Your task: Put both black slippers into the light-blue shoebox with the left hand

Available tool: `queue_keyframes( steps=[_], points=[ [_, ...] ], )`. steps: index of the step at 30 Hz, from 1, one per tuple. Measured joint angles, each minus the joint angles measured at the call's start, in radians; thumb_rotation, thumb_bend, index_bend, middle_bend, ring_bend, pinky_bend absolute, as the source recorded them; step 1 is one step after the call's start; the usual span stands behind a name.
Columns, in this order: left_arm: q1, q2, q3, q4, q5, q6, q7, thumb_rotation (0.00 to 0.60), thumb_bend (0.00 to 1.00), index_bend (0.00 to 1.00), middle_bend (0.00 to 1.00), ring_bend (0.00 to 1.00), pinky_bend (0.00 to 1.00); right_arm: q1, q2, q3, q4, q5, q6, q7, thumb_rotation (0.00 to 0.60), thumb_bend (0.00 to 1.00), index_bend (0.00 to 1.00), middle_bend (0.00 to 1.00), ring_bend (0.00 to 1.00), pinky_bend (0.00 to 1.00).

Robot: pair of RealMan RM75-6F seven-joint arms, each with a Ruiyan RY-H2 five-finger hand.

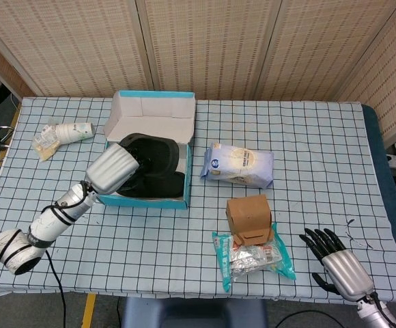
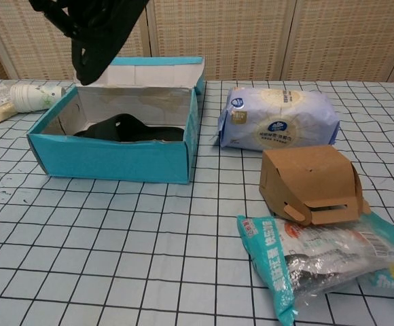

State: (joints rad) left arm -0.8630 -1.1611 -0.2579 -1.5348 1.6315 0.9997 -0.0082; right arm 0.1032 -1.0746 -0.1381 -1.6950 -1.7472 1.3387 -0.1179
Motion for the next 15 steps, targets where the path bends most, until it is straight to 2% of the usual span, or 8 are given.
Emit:
queue_keyframes(
  steps=[3, 8, 13, 15],
  points=[
    [-0.036, -0.042, -0.006, 0.027, -0.027, -0.041, 0.003, 0.6, 0.91, 0.69, 0.66, 0.6, 0.76, 0.004, -0.002, 0.001, -0.001, 0.005, -0.007, 0.0, 0.6, 0.25, 0.0, 0.0, 0.0, 0.0],
    [-0.086, -0.119, -0.006, 0.135, -0.078, -0.105, 0.027, 0.6, 0.91, 0.69, 0.66, 0.6, 0.75, 0.006, 0.004, -0.004, -0.002, 0.0, -0.007, 0.011, 0.6, 0.25, 0.0, 0.0, 0.0, 0.0],
    [-0.119, -0.182, 0.007, 0.257, -0.141, -0.168, 0.068, 0.6, 0.92, 0.69, 0.66, 0.6, 0.75, 0.008, 0.009, -0.002, -0.002, 0.005, -0.004, 0.023, 0.6, 0.25, 0.0, 0.0, 0.0, 0.0],
    [-0.124, -0.191, 0.017, 0.275, -0.165, -0.193, 0.077, 0.6, 0.92, 0.69, 0.66, 0.6, 0.75, 0.009, 0.01, 0.0, -0.001, 0.01, -0.004, 0.026, 0.6, 0.25, 0.0, 0.0, 0.0, 0.0]
  ],
)
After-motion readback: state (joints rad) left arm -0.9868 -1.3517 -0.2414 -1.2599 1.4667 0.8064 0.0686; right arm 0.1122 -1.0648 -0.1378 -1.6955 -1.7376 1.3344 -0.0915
